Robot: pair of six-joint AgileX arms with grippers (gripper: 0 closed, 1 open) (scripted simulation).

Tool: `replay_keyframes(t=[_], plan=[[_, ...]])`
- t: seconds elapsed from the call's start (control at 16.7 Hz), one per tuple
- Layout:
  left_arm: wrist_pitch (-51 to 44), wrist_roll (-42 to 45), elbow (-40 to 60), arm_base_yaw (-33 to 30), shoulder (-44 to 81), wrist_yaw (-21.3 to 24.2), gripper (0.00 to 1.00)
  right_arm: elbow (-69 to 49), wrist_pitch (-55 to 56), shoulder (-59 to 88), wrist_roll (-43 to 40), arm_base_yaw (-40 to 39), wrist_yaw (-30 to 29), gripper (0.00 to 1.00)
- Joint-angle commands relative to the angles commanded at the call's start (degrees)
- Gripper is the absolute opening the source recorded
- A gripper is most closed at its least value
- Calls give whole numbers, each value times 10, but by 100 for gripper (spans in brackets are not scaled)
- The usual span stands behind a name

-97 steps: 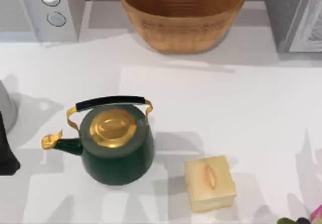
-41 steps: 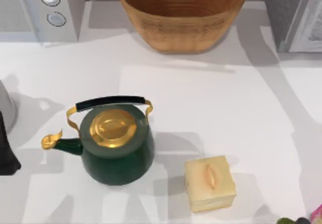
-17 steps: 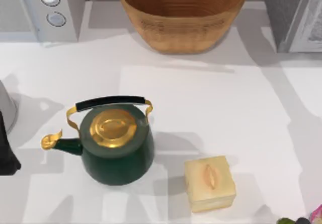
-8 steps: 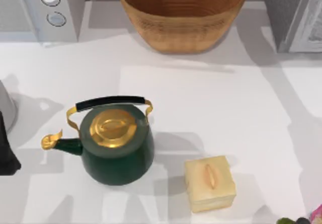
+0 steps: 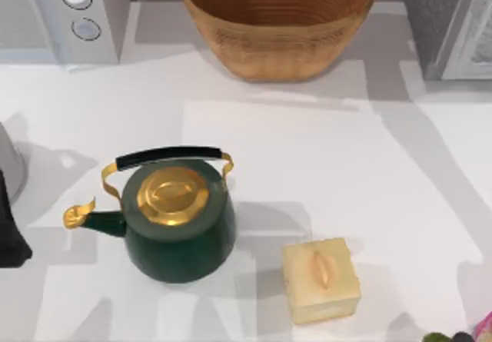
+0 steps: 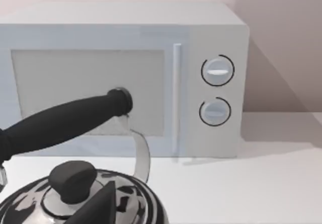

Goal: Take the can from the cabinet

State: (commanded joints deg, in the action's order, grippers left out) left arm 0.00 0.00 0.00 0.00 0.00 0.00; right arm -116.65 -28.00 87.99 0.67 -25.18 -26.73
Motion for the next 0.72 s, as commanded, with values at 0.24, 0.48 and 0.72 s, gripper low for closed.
replay_keyframes(t=[0.24, 0.48, 0.72], plan=[[0, 0, 0, 0, 0, 0, 100, 33, -39, -69, 0, -35, -34, 0], [0, 0, 0, 0, 0, 0, 100, 32, -40, -70, 0, -34, -34, 0], [0, 0, 0, 0, 0, 0, 100, 68, -26, -98, 0, -25, -23, 0]])
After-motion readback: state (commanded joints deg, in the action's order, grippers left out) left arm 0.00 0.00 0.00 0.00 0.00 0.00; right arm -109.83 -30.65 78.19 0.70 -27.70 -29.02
